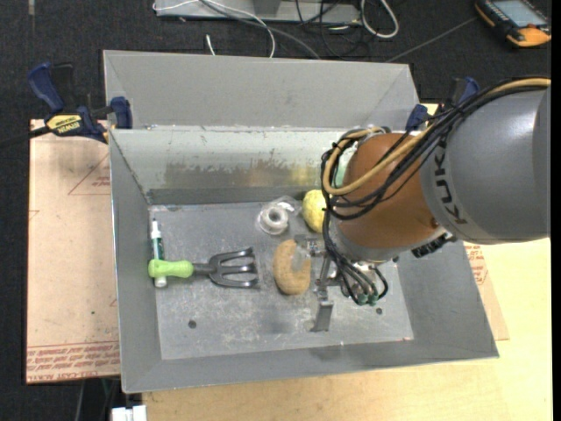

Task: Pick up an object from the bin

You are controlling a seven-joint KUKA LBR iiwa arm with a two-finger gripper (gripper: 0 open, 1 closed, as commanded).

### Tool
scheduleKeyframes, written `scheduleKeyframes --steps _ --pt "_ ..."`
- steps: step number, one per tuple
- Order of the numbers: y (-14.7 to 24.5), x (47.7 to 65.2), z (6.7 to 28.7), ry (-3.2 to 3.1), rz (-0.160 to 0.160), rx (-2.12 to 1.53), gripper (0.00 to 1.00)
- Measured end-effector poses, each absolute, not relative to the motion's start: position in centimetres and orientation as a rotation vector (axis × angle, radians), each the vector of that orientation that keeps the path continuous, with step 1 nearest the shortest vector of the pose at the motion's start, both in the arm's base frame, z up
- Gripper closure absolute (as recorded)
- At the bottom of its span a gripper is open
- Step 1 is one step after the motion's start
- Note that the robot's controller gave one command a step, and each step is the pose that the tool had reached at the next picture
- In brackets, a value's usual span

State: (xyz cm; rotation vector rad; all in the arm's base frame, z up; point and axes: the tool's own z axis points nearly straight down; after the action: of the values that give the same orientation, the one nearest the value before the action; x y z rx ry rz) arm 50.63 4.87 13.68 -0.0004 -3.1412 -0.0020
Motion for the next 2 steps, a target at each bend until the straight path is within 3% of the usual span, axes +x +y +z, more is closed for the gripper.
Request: scheduleKeyframes --steps 1,2 --pt "5.1 53.6 9.7 -3.100 -0.002 0.548 0.00" --pt "5.3 55.3 11.1 -3.057 -0.003 0.742 0.00"
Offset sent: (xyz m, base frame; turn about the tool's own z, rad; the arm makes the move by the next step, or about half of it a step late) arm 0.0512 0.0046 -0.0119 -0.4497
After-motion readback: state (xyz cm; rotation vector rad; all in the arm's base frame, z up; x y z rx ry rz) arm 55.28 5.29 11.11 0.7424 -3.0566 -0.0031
